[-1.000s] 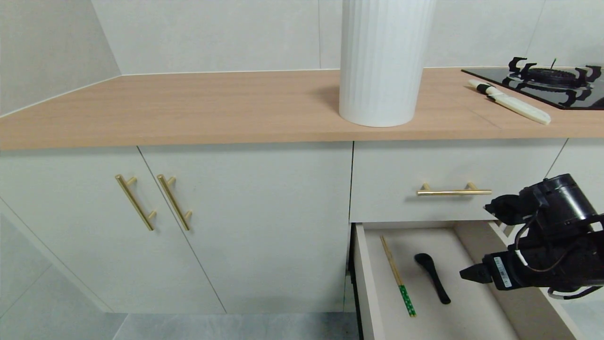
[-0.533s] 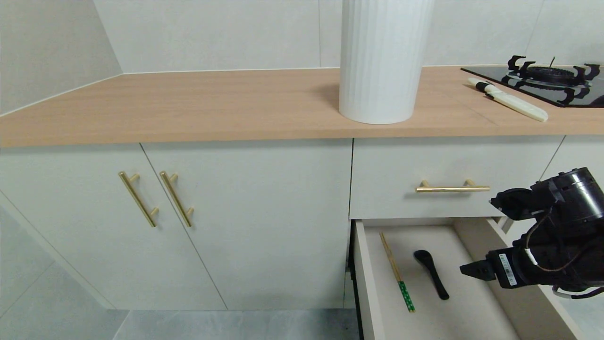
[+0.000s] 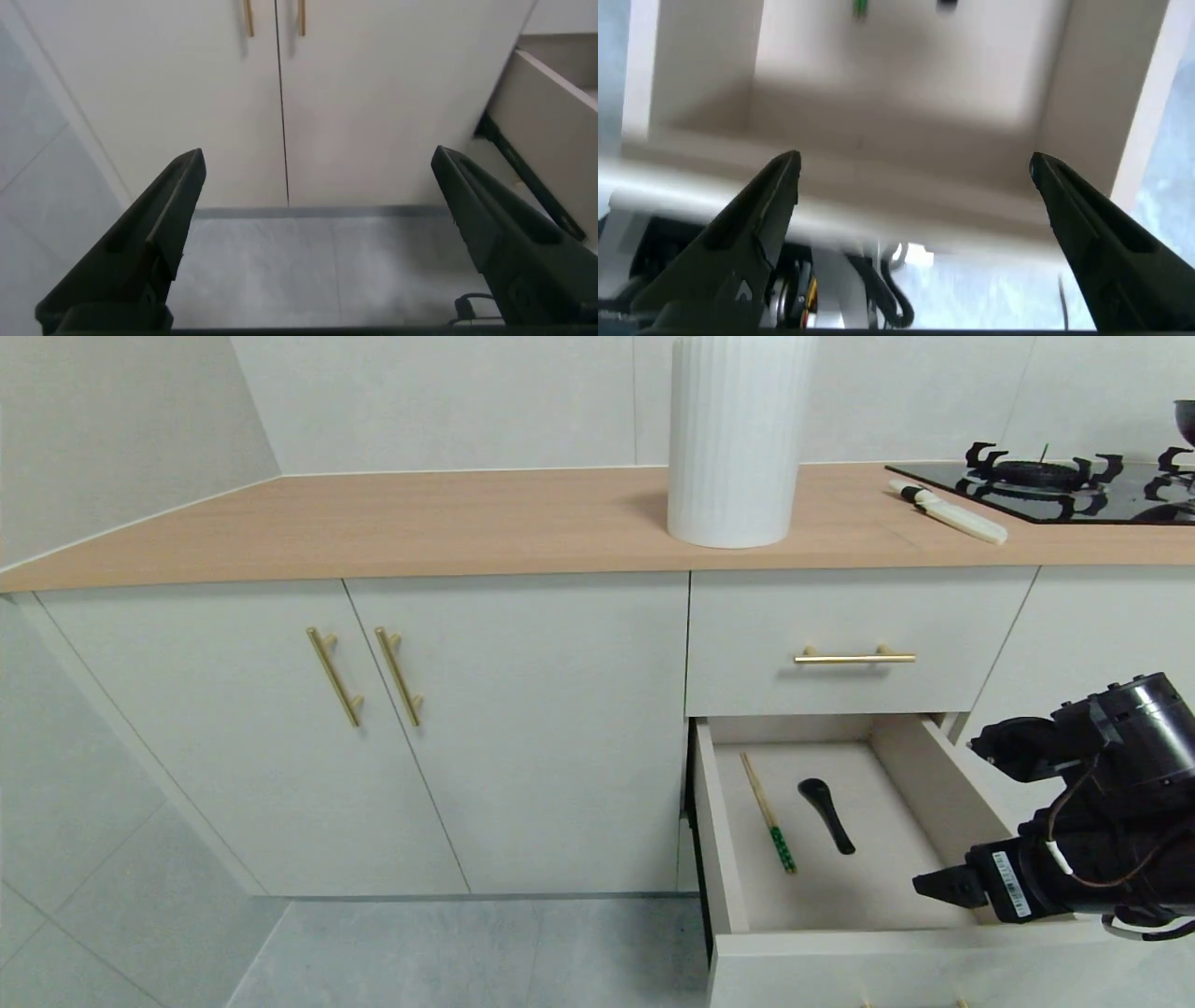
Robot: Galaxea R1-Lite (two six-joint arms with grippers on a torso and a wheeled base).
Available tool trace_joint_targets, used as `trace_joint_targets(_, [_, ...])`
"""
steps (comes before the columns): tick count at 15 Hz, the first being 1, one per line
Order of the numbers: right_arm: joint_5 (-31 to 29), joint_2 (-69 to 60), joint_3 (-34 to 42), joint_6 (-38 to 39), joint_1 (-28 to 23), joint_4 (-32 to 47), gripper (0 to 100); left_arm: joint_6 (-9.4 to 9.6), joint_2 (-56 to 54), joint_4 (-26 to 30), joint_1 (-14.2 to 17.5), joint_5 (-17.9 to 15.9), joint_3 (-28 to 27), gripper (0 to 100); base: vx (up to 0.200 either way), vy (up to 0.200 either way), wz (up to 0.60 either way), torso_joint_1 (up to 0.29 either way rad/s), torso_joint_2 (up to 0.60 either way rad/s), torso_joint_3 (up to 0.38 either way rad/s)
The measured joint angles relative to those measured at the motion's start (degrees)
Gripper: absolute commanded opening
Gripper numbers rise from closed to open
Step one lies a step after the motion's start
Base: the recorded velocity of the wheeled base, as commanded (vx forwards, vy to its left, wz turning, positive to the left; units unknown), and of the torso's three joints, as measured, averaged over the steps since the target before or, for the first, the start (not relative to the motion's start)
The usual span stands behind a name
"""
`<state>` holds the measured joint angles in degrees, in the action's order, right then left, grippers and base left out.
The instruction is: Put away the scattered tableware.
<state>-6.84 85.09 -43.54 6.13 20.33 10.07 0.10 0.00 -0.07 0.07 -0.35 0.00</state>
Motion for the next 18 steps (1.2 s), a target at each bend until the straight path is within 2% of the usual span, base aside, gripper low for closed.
trace_joint_targets(4, [0.0, -0.2, 0.0, -0.1, 1.5, 3.6, 100, 0.0, 0.0, 0.0, 0.0, 0.0, 0.0, 100, 0.0, 0.0, 0.0, 0.0, 0.0, 0.0])
trace_joint_targets(9, [0.1, 0.6, 0.7, 0.0, 7.5, 8.7, 100, 0.0, 0.0, 0.0, 0.0, 0.0, 0.0, 100, 0.0, 0.0, 0.0, 0.0, 0.0, 0.0])
trace_joint_targets(13, [0.1, 4.2, 2.2, 0.2, 12.1, 8.9, 100, 0.0, 0.0, 0.0, 0.0, 0.0, 0.0, 100, 0.0, 0.0, 0.0, 0.0, 0.0, 0.0])
trace_joint_targets(18, [0.0, 9.5, 1.2, 4.2, 12.8, 8.5, 100, 0.0, 0.0, 0.0, 0.0, 0.0, 0.0, 100, 0.0, 0.0, 0.0, 0.0, 0.0, 0.0])
